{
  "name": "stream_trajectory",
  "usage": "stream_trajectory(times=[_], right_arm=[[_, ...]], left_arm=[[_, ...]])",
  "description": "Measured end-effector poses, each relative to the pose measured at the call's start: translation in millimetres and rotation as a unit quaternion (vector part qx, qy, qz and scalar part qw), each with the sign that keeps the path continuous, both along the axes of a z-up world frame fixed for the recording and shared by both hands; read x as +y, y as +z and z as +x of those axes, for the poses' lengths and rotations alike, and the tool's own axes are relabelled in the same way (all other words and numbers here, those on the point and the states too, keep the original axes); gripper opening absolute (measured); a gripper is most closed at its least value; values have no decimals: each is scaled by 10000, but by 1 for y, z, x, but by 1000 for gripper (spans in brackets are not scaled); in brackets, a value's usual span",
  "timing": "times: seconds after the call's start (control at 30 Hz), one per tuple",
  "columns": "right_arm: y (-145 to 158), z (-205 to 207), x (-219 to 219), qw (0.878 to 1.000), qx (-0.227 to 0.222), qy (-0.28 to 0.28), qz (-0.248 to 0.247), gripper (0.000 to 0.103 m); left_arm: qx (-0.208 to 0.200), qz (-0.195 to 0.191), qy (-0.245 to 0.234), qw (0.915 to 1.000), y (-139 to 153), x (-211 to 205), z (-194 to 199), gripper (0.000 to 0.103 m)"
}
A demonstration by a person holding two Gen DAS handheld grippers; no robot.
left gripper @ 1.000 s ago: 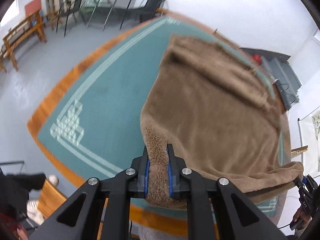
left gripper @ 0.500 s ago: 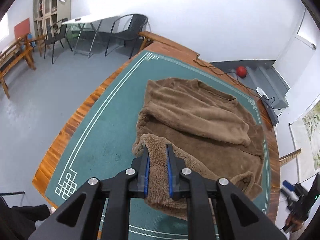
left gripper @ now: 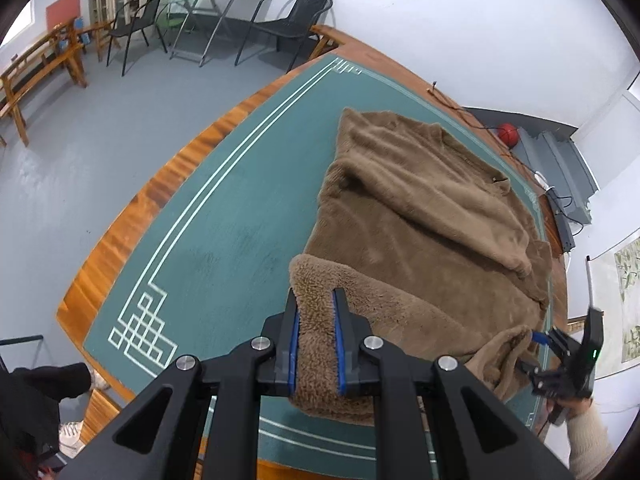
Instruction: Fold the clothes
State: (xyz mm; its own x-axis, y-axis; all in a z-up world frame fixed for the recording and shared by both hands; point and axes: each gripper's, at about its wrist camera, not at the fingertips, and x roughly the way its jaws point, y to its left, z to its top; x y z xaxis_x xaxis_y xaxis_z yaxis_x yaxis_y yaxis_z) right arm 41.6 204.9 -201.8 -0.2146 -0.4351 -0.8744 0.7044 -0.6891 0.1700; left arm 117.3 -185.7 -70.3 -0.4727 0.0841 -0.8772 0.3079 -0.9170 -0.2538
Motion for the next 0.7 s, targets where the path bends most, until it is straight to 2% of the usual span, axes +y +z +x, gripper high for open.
stream_trajectory(times=[0.1,0.17,0.2,0.27,0.33,0.57,0.67,0.7], right_arm=[[-6,-14,-11,9966,-603,306,-478,72],[-8,-12,-22,9936,-753,519,-668,70],[-10,-9,-25,9947,-689,511,-570,51],[-13,-6,-26,9967,-576,422,-397,24],[-9,-5,-16,9962,-605,218,-591,16],[22,15,2,9965,-188,-142,-796,16],[33,21,-1,9970,29,-133,-766,16],[36,23,-1,9971,79,-101,-753,16]], left_arm=[[-119,35,62,9999,-8,-5,5,17],[-186,66,164,9997,-13,-11,6,18],[-204,70,210,9995,-14,-13,6,18],[-242,18,367,9990,-18,-20,9,18],[-280,24,527,9982,-21,-28,13,18],[-371,181,811,9959,-36,-44,34,18],[-426,518,1016,9926,-48,-52,52,31],[-451,640,1060,9913,-52,-53,58,40]])
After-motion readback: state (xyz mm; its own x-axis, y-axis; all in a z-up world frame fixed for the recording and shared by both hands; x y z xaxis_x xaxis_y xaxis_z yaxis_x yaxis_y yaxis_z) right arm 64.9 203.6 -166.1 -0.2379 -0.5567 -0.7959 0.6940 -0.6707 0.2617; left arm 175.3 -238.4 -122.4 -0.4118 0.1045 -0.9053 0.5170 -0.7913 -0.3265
